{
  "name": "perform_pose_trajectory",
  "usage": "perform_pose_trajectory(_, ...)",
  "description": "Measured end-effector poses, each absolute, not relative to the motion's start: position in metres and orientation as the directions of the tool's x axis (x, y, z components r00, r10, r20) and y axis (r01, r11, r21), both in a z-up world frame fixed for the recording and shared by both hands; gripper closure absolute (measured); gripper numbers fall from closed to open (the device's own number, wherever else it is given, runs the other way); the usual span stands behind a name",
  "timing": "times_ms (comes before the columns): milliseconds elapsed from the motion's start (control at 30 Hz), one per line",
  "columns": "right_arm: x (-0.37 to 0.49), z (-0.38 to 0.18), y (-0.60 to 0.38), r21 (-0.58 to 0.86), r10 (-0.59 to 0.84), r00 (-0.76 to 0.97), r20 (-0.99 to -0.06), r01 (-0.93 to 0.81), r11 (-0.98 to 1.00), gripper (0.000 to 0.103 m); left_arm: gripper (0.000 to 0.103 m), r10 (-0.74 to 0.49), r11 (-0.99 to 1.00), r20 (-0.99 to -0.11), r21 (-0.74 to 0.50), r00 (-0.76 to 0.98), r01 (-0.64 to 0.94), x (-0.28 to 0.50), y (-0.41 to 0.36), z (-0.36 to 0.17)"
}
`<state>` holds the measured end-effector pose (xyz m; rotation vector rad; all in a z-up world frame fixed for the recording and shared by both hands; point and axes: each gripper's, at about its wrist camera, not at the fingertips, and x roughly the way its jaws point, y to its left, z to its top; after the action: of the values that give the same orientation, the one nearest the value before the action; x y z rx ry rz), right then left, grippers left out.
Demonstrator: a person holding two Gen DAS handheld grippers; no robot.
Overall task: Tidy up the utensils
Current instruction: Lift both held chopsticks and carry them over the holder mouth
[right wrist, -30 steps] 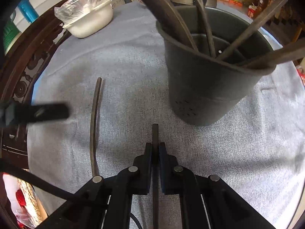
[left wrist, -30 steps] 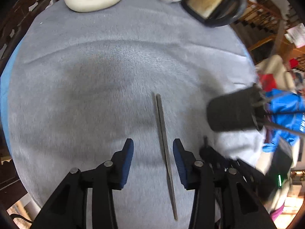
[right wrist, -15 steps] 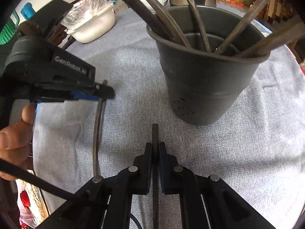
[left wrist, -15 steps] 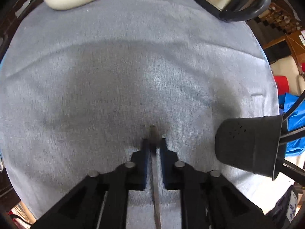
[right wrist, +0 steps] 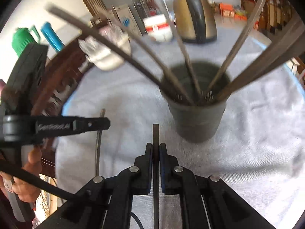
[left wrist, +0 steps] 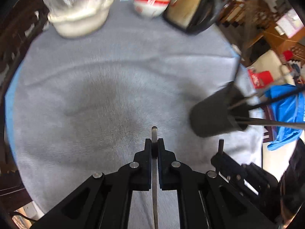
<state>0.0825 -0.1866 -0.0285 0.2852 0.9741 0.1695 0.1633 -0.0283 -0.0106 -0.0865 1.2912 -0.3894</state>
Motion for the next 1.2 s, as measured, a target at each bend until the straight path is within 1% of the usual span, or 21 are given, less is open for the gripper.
perform_pose_trajectory(167,0.058,0.009,-0.194,0.328,0.274,0.653,-0.706,-0.041,0.944,0.096,0.098,-0.369,0.918,-0.858,-0.277,0.356,0.284,0.133,-0.018,0.047)
perform_pose_trajectory(400,0.026,0.044,-0.199,0.358,0.284,0.748,-0.601,-0.066,0.932,0.096,0.098,-0.392,0.909,-0.785,-0.252,0.48,0.33,0.094,-0.005,0.089)
perform_pose_trajectory(633,0.009,0.069,-0.199,0.358,0.281,0.802,-0.527,-0.091,0.929,0.096,0.098,-0.406,0.904,-0.732,-0.232,0.547,0.36,0.076,-0.006,0.112)
perform_pose_trajectory(867,-0.004,0.096,-0.211,0.362,0.249,0.861,-0.444,-0.082,0.929,0.096,0.098,-0.439,0.89,-0.678,-0.237,0.59,0.39,0.067,-0.013,0.141)
perform_pose_trajectory(1200,-0.001,0.137,-0.239,0.364,0.177,0.932,-0.316,-0.054,0.93,0.096,0.098,-0.449,0.891,-0.557,-0.22,0.698,0.398,0.066,-0.03,0.19)
